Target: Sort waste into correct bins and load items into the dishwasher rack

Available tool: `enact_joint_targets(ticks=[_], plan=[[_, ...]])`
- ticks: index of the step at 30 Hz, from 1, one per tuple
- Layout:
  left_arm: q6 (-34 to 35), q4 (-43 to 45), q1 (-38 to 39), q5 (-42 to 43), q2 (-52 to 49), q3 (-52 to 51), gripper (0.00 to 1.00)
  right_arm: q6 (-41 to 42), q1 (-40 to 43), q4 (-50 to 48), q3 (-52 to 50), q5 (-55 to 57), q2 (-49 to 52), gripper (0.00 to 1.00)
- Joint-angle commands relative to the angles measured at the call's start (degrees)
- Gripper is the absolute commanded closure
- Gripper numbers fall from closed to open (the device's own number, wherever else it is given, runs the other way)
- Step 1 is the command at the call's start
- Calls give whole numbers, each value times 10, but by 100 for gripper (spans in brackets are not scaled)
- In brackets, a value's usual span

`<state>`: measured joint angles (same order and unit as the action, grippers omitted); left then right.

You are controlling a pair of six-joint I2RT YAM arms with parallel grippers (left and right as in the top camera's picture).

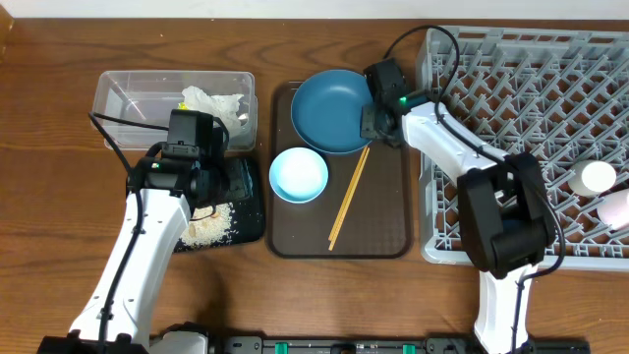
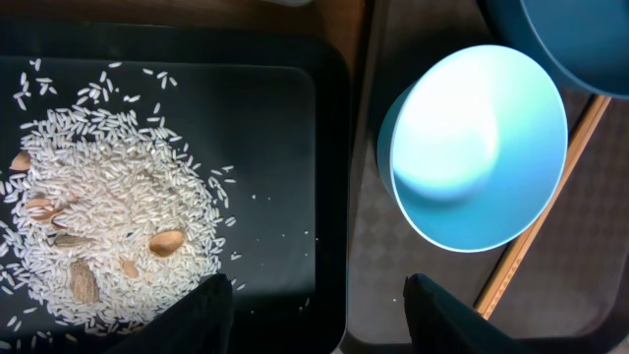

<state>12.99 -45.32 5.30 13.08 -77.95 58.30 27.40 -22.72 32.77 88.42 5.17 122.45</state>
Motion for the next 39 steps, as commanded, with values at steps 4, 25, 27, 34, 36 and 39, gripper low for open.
enact_joint_targets(ticks=[4,25,27,34,36,39], plan=[[-9,-3,-1,-9,1,4,41,28,3,-17,6,11,-1,97],[-9,-3,-1,-9,1,4,40,-433,228,-10,94,65,-262,99],[-9,-3,-1,-9,1,4,40,-452,259,-28,94,108,-273,99],[-9,-3,-1,-9,1,4,40,-535,349,-77,93,230,-270,99],[-9,-3,-2,-9,1,4,40,-557,369,-100,93,270,-261,99],[-9,-3,-2,-9,1,4,40,-598,386,-133,93,320,-248,99]])
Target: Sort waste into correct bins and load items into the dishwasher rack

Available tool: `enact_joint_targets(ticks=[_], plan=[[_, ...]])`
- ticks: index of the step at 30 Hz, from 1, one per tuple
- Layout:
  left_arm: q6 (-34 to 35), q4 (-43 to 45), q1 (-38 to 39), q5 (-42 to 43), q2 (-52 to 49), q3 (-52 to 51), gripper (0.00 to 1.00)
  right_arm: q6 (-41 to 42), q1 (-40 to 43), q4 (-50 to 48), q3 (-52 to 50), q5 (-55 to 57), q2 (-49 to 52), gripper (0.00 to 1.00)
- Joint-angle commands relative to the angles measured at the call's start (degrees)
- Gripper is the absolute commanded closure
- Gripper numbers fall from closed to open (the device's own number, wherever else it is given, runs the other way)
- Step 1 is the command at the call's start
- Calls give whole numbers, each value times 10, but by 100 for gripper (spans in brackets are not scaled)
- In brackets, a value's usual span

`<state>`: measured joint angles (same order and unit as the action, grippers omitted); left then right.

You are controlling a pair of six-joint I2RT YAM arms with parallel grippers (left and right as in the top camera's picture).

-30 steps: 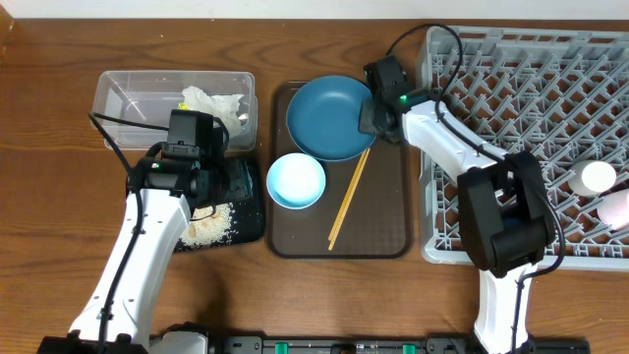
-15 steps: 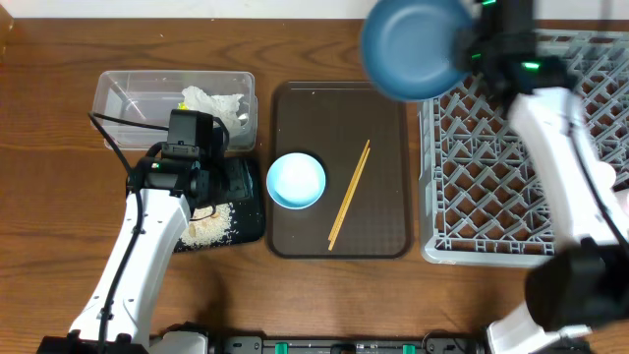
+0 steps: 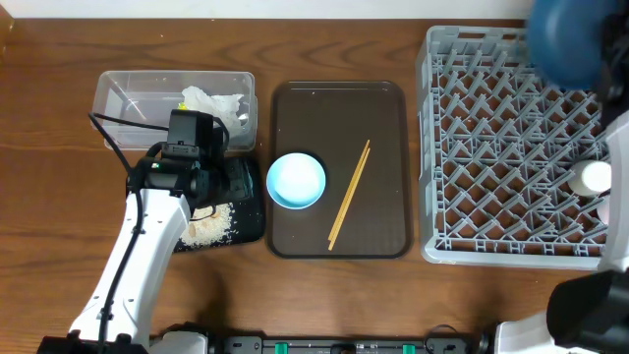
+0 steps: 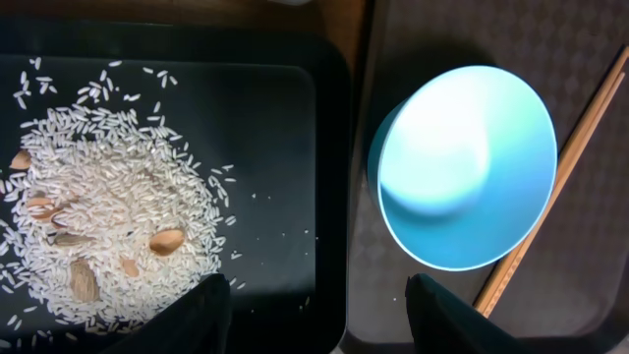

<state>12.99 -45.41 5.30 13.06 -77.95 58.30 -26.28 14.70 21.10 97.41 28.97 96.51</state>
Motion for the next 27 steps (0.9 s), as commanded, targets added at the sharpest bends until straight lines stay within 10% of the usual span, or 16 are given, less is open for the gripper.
enact_joint_targets(ticks=[1,10,27], plan=[[-9,-2,-1,-9,1,4,40,-74,17,-28,3,99,16,99],[-9,-2,-1,-9,1,4,40,-270,34,-168,3,178,80,99],[0,-2,-1,-9,1,4,40,-324,68,-290,3,257,194,99]])
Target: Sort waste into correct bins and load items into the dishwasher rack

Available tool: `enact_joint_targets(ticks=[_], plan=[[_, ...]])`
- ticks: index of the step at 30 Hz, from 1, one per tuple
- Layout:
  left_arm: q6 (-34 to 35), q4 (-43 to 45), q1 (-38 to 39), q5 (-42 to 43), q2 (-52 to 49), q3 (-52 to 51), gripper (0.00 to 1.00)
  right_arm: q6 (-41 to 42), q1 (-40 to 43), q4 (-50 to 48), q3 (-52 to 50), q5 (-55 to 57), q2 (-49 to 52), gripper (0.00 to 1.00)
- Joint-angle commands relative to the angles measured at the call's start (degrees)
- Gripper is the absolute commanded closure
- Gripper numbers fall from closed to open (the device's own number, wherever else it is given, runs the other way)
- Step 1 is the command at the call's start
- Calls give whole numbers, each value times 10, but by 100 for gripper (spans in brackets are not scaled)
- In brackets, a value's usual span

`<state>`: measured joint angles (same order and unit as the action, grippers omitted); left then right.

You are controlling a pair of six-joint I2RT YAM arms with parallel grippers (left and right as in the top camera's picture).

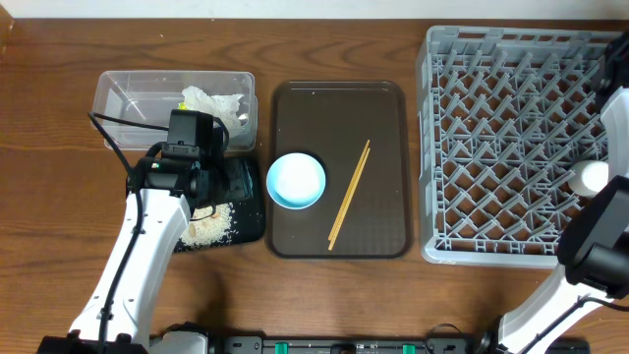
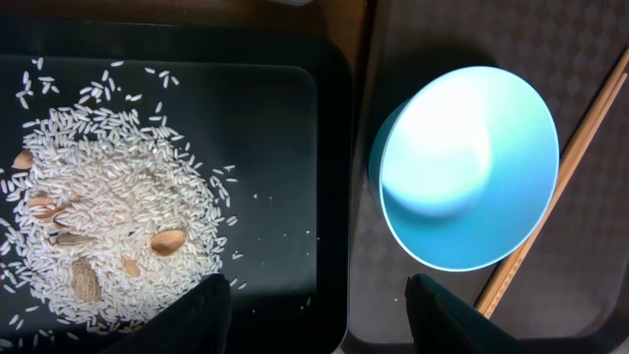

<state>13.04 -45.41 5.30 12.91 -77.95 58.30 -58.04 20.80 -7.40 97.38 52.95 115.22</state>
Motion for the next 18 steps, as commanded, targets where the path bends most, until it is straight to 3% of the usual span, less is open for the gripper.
enact_joint_targets(ticks=[1,18], plan=[[-1,-2,-2,-7,1,4,40,-7,8,-5,3,17,10,99],[10,0,-2,-7,1,4,40,181,-7,163,3,-43,26,99]])
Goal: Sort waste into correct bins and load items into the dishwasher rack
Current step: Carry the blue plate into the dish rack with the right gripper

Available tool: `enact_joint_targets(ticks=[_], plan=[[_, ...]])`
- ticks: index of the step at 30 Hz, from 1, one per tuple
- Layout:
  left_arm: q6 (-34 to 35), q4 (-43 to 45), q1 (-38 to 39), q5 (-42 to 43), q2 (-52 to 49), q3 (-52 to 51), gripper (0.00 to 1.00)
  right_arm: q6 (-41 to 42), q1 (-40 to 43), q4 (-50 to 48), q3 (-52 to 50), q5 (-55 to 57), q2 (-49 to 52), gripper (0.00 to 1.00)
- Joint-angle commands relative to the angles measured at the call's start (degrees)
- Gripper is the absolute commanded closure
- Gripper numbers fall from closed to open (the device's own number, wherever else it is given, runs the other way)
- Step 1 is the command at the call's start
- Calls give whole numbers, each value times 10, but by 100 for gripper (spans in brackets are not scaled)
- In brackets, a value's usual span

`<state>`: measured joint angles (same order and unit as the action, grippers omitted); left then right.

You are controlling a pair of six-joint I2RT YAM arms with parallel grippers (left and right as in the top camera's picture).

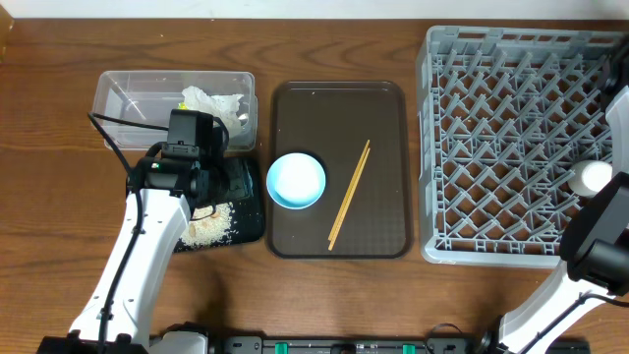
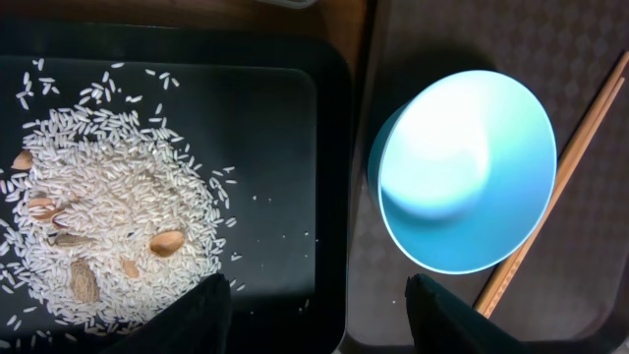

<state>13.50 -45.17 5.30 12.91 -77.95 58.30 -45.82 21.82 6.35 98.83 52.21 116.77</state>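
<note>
A light blue bowl [image 1: 297,180] [image 2: 462,167] sits on the brown tray [image 1: 383,108], with a pair of wooden chopsticks [image 1: 349,195] [image 2: 550,197] lying slantwise to its right. The grey dishwasher rack [image 1: 511,147] fills the right side. My left gripper [image 2: 319,315] hangs open over the edge between the black tray [image 2: 275,108] and the brown tray, holding nothing. Rice and nut shells [image 2: 108,226] lie on the black tray. Of the right arm [image 1: 617,211] only a part shows at the right edge; its gripper is out of view. No dark blue plate is in sight.
A clear plastic bin [image 1: 147,98] at the back left holds crumpled white paper [image 1: 211,101]. A white round item [image 1: 594,177] sits in the rack near the right edge. Bare wooden table lies along the front.
The part of the right arm at the frame's right edge has shifted slightly outward. The left gripper, bowl, chopsticks and rice have not moved.
At first my right gripper was at the right rim of a dark blue plate on the brown tray. Then the plate was off the tray, blurred above the rack's far right corner. After that the plate was out of sight. The left gripper stayed open and still.
</note>
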Motion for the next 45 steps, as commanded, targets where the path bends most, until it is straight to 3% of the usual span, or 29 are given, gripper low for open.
enact_joint_targets(ticks=[1,6,13,18,23,25,32,39,45], plan=[[5,-2,-2,-7,1,4,40,65,-23,28,-11,-35,11,99],[6,-2,-1,-8,1,4,40,92,-58,39,-11,-36,11,98],[6,-2,-1,-8,1,4,40,92,-90,57,-11,-56,11,75],[5,-2,-1,-7,1,4,40,120,-89,84,-11,-62,11,53],[5,-2,-2,-8,1,4,40,142,-93,101,-11,-62,5,13],[5,-2,-2,-7,1,4,40,162,-98,115,-11,-92,-12,3],[5,-2,-1,-8,1,4,40,232,-103,170,-10,-312,-124,2],[5,-2,-2,-8,1,4,40,313,-123,261,-10,-497,-209,14],[5,-8,-2,-8,1,4,40,381,-182,361,-11,-586,-220,23]])
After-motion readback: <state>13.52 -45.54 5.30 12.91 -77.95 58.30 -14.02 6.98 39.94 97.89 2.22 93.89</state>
